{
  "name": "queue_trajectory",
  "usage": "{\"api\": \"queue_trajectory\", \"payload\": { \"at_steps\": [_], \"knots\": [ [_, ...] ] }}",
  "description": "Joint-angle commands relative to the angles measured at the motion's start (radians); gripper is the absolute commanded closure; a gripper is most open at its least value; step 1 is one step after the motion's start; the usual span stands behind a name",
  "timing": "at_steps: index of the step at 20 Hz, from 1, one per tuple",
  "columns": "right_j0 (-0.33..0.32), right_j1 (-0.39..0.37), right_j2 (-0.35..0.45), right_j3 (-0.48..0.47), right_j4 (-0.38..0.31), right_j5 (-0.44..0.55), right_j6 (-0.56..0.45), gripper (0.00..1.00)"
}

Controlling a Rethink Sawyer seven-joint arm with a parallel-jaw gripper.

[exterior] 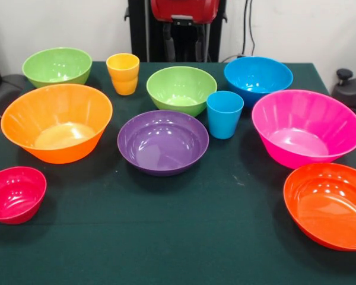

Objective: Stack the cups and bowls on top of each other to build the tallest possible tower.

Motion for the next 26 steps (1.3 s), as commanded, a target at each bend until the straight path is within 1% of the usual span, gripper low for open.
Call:
{"api": "queue_trajectory", "payload": {
  "at_steps": [1,4,7,13,26],
  "knots": [
    [-0.005,0.028,0.075,0.000,-0.065,0.084,-0.086,0.00],
    [-0.008,0.020,0.075,0.003,-0.067,0.088,-0.090,0.00],
    [-0.021,0.027,0.079,0.017,-0.072,0.067,-0.094,0.00],
    [-0.044,0.001,0.099,0.026,-0.061,0.099,-0.111,0.00],
    [-0.052,0.001,0.120,0.037,-0.058,0.098,-0.087,0.00]
  ]
}}
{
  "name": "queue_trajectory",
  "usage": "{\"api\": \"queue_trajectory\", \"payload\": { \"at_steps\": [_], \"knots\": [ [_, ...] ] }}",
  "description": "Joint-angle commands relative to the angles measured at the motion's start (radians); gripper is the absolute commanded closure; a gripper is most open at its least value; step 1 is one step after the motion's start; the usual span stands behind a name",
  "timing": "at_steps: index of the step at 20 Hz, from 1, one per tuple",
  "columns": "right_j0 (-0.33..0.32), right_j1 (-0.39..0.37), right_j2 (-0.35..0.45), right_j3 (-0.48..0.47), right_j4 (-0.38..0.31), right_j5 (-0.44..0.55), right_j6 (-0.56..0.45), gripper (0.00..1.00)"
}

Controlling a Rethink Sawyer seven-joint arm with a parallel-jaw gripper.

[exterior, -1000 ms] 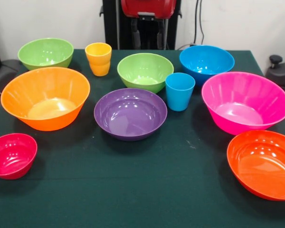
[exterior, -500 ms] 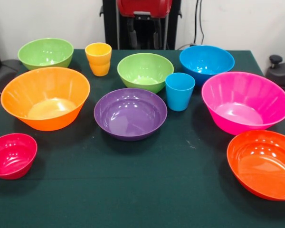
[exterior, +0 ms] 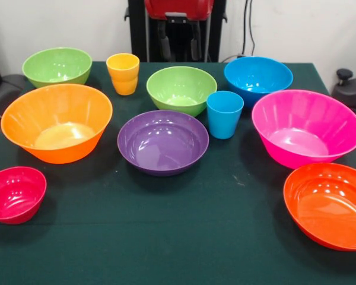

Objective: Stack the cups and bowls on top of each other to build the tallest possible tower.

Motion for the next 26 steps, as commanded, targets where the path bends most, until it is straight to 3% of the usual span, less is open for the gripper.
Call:
{"api": "queue_trajectory", "payload": {
  "at_steps": [1,8,15,17,22,26],
  "knots": [
    [0.000,0.010,0.073,0.036,-0.056,0.099,-0.087,0.00],
    [0.010,0.007,0.069,0.022,-0.052,0.111,-0.071,0.00],
    [0.076,0.041,0.022,-0.020,-0.054,0.057,0.022,0.00],
    [0.096,0.051,0.008,-0.057,-0.055,0.076,0.032,0.00],
    [0.134,0.194,0.004,-0.249,-0.035,0.154,0.014,0.00],
    [0.172,0.210,-0.012,-0.338,-0.019,0.246,0.030,0.00]
  ]
}}
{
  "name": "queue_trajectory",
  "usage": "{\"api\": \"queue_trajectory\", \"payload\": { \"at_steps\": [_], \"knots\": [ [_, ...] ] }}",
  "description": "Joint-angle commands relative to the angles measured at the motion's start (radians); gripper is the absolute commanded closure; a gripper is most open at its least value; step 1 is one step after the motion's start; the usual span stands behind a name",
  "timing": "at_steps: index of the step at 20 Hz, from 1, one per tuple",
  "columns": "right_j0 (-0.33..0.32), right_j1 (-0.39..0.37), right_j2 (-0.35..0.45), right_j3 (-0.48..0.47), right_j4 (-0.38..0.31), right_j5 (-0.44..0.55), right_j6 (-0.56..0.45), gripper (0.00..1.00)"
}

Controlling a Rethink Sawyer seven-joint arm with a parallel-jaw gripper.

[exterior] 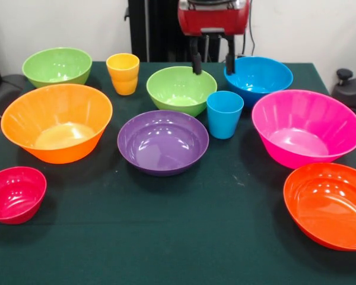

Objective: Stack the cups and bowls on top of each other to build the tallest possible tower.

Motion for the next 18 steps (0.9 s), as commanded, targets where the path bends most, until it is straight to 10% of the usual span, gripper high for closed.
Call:
{"api": "queue_trajectory", "payload": {
  "at_steps": [1,18],
  "knots": [
    [0.060,0.121,-0.010,-0.211,-0.012,0.227,0.032,0.00],
    [0.151,0.119,-0.074,-0.324,-0.055,0.246,0.098,0.00]
  ]
}}
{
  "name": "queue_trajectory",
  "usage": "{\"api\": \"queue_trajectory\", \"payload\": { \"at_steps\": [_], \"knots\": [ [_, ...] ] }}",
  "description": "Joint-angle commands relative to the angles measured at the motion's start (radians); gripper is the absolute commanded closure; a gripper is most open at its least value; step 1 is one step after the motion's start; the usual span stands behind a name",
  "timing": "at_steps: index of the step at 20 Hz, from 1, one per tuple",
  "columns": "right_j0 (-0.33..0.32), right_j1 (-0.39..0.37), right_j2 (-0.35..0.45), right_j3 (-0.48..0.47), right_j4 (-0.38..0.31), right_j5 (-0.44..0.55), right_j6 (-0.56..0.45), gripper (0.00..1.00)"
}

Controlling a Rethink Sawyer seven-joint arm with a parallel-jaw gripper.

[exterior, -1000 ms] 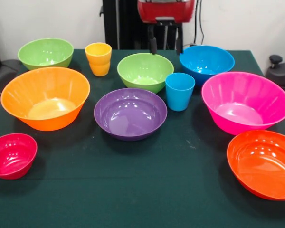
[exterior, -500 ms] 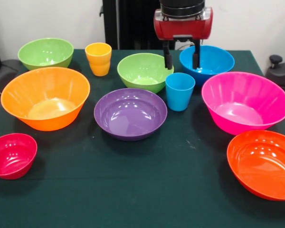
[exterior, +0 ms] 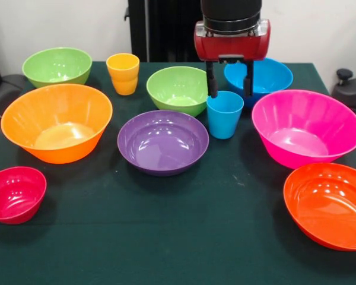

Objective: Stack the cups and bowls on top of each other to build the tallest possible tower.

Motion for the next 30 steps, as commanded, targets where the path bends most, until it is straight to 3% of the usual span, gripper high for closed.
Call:
{"api": "queue_trajectory", "payload": {
  "at_steps": [1,5,10,17,27,30],
  "knots": [
    [0.091,0.009,-0.072,-0.124,-0.073,0.080,0.102,0.00],
    [0.128,0.060,-0.107,-0.160,-0.076,0.025,0.128,0.00],
    [0.175,0.076,-0.156,-0.180,-0.056,0.031,0.157,0.00],
    [0.180,0.099,-0.189,-0.168,-0.047,-0.027,0.133,0.00],
    [0.103,0.107,-0.157,-0.161,-0.042,-0.008,0.010,0.00],
    [0.090,0.135,-0.152,-0.129,-0.054,-0.085,0.026,0.00]
  ]
}}
